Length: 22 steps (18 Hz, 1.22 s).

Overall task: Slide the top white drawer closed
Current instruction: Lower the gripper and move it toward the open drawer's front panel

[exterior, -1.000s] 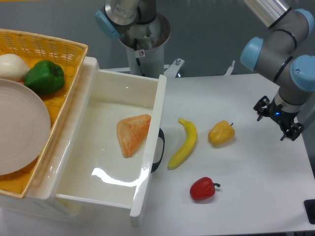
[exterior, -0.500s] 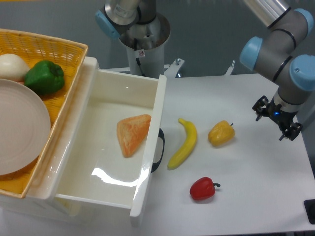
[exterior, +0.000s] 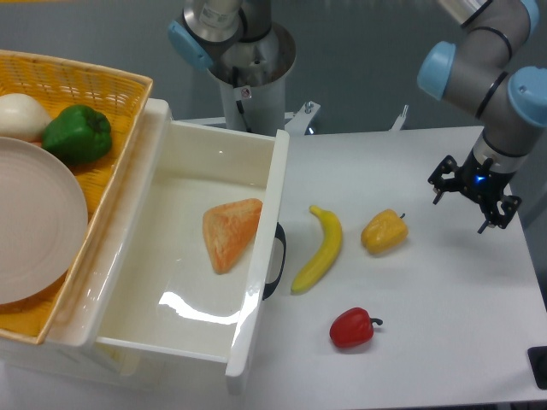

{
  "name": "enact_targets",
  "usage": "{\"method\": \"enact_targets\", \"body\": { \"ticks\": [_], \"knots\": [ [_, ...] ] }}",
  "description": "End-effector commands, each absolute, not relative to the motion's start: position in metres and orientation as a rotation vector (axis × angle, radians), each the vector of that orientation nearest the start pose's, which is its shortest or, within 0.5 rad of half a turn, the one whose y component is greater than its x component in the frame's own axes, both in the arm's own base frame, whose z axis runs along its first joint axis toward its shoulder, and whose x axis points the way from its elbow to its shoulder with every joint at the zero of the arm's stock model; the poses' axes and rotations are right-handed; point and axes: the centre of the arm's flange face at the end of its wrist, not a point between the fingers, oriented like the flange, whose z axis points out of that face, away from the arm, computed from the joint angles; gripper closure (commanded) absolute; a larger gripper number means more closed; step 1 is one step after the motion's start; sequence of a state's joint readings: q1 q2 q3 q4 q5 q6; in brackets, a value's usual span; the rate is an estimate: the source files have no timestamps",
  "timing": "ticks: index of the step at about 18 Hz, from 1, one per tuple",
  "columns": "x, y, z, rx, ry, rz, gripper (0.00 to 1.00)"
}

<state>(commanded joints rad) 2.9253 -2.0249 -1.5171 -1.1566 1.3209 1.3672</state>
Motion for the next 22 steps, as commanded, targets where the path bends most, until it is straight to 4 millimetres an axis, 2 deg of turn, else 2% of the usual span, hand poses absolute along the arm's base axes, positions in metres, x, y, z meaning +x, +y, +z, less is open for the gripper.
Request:
{"method": "enact_targets", "body": {
  "ticks": [3,5,7,10,15,17,22],
  "knots": [
    [-0.6,0.306,0.294,-2.783,-0.18,-0.119,0.0],
    [-0.6,0.309,0.295,-2.766,-0.241,-0.122,0.0],
    [-0.596,0.318,0.295,-2.751,-0.244,-0.138,0.13],
    [-0.593,0.326,0.297,-2.675,-0.448,-0.211,0.44],
    [-0.578,0.354,0.3,-2.645,-0.515,-0.261,0.73],
    [-0.573,0.364,0.3,-2.612,-0.531,-0.299,0.79],
    [-0.545,0.403,0.301,-2.601,-0.574,-0.367,0.87]
  ]
}}
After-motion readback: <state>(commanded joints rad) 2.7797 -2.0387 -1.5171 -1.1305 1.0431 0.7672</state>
